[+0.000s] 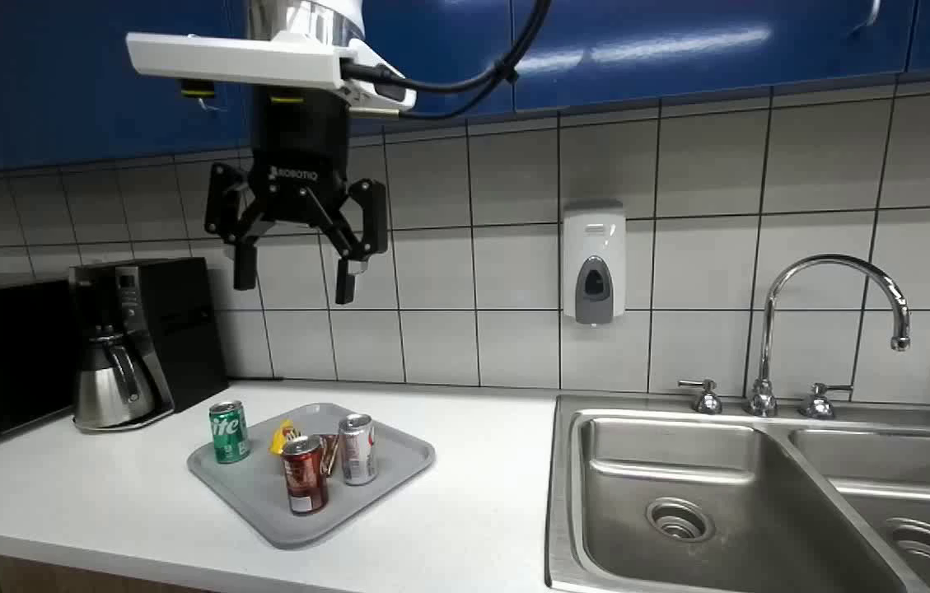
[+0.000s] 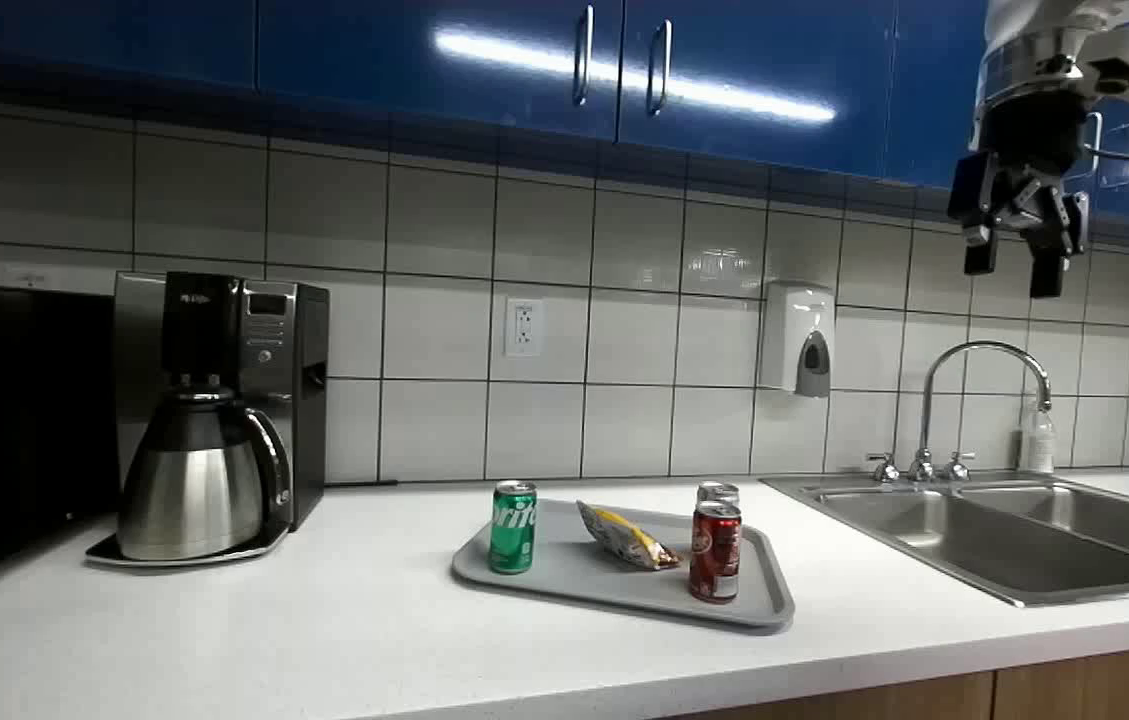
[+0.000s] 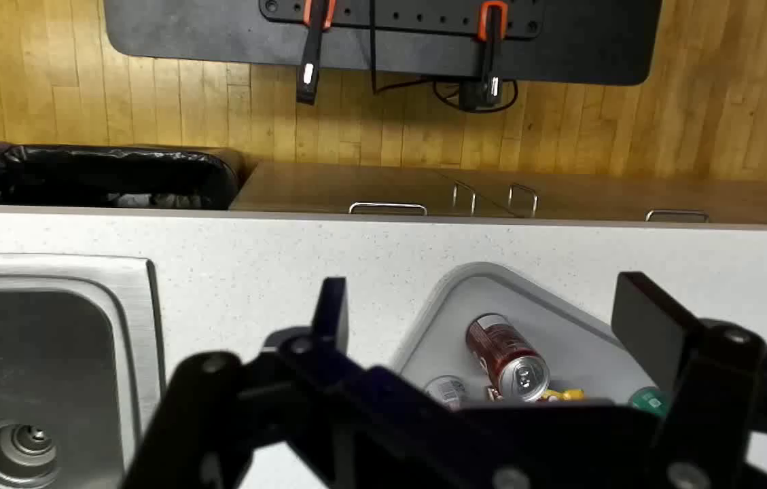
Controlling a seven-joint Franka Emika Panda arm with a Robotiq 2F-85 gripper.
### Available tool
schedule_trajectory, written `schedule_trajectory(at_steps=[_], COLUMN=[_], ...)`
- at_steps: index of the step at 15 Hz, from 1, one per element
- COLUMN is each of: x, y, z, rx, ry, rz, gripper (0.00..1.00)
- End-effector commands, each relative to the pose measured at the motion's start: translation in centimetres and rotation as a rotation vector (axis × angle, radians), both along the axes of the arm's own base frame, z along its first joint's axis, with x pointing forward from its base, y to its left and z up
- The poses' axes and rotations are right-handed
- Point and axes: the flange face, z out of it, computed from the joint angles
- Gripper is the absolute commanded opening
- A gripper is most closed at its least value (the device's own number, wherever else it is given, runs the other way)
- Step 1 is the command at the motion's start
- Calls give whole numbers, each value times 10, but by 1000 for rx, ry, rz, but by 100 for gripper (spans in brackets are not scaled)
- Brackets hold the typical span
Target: Remove the red, grey and green cans from the tray
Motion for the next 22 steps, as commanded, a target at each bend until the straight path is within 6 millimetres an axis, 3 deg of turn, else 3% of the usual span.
schedule_trajectory(at_steps=[1, 7, 9, 13, 22], x=[0, 0, 12, 31, 88], y=[0, 0, 3, 27, 104], z=[1, 1, -9, -32, -80], rx=[0, 0, -33, -35, -102], ry=[1, 1, 7, 13, -15], rz=[0, 0, 22, 75, 223], gripper=[100, 100, 100, 100, 100])
